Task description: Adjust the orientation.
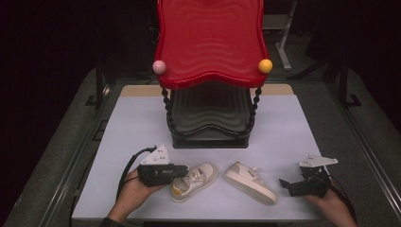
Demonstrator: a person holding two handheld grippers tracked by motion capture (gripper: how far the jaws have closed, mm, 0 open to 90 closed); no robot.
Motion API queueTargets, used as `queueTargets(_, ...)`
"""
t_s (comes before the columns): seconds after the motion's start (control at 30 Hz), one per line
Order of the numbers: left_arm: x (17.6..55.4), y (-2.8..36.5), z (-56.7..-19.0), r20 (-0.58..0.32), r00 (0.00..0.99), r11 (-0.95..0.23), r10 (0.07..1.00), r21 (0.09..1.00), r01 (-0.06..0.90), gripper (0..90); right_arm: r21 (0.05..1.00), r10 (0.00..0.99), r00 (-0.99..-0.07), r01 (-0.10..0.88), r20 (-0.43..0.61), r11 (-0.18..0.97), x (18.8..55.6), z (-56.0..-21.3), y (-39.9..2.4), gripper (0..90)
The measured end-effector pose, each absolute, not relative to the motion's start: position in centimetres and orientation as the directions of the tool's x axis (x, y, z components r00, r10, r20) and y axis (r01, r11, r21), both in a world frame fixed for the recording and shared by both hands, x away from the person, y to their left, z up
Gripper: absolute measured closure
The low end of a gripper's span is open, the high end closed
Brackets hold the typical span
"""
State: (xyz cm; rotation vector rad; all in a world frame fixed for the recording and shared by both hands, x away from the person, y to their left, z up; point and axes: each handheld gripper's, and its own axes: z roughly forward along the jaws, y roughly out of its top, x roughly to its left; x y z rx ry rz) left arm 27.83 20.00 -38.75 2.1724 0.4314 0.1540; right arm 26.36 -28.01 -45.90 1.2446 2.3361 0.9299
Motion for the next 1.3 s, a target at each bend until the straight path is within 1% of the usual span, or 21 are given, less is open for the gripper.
queueTargets(0.07, 27.8, 20.1, -38.7, -0.039, 0.935, -0.55, 0.352, 0.799, 0.241, 73.0, 0.683, 0.827, -0.561, 0.609, 0.011, 0.404, 26.4, -45.9, -28.0, 0.0)
queueTargets(0.2, 27.7, 20.2, -38.9, -0.039, 0.939, -0.556, 0.342, 0.797, 0.235, 66.1, 0.683, 0.827, -0.561, 0.609, 0.011, 0.404, 26.4, -45.9, -28.0, 0.0)
queueTargets(0.3, 27.9, 19.8, -39.3, -0.032, 0.939, -0.571, 0.342, 0.786, 0.235, 62.7, 0.682, 0.828, -0.561, 0.609, 0.011, 0.404, 26.4, -45.9, -28.0, 0.0)
queueTargets(0.4, 28.2, 19.4, -39.9, -0.029, 0.942, -0.592, 0.334, 0.771, 0.233, 62.0, 0.683, 0.828, -0.561, 0.609, 0.011, 0.404, 26.4, -45.9, -28.0, 0.0)
queueTargets(0.53, 28.2, 19.3, -39.9, 0.003, 0.946, -0.603, 0.324, 0.771, 0.205, 70.6, 0.684, 0.828, -0.561, 0.608, 0.012, 0.403, 26.4, -45.9, -28.0, 0.0)
queueTargets(0.6, 28.2, 19.4, -39.6, 0.019, 0.943, -0.596, 0.333, 0.779, 0.195, 80.5, 0.684, 0.828, -0.561, 0.608, 0.012, 0.403, 26.4, -45.9, -28.0, 0.0)
queueTargets(0.67, 28.2, 19.4, -39.5, 0.034, 0.941, -0.599, 0.337, 0.778, 0.186, 82.4, 0.684, 0.828, -0.561, 0.608, 0.012, 0.403, 26.4, -45.9, -28.0, 0.0)
queueTargets(0.8, 28.0, 19.7, -39.3, 0.071, 0.925, -0.602, 0.374, 0.778, 0.183, 84.7, 0.684, 0.828, -0.561, 0.608, 0.012, 0.402, 26.4, -45.9, -28.0, 0.0)
queueTargets(0.97, 28.3, 21.0, -39.2, 0.101, 0.888, -0.596, 0.448, 0.774, 0.213, 85.1, 0.684, 0.827, -0.561, 0.609, 0.013, 0.402, 26.4, -45.9, -28.0, 0.0)
queueTargets(1.0, 28.3, 21.0, -39.2, 0.101, 0.888, -0.596, 0.448, 0.774, 0.213, 85.1, 0.684, 0.827, -0.562, 0.609, 0.013, 0.402, 26.4, -45.9, -28.0, 0.0)
queueTargets(1.03, 28.5, 22.0, -39.2, 0.117, 0.868, -0.601, 0.482, 0.766, 0.23, 85.1, 0.684, 0.827, -0.562, 0.609, 0.013, 0.402, 26.4, -45.9, -28.0, 0.0)
queueTargets(1.13, 28.5, 23.6, -39.2, 0.118, 0.831, -0.581, 0.543, 0.767, 0.271, 85.0, 0.684, 0.827, -0.561, 0.609, 0.014, 0.402, 26.4, -45.9, -28.0, 0.0)
queueTargets(1.27, 28.1, 26.0, -39.2, 0.112, 0.789, -0.555, 0.604, 0.77, 0.315, 84.8, 0.683, 0.827, -0.562, 0.61, 0.013, 0.403, 26.4, -45.9, -28.0, 0.0)
queueTargets(1.3, 28.1, 26.0, -39.2, 0.112, 0.789, -0.555, 0.604, 0.77, 0.315, 84.8, 0.683, 0.827, -0.562, 0.609, 0.013, 0.403, 26.4, -45.9, -28.0, 0.0)
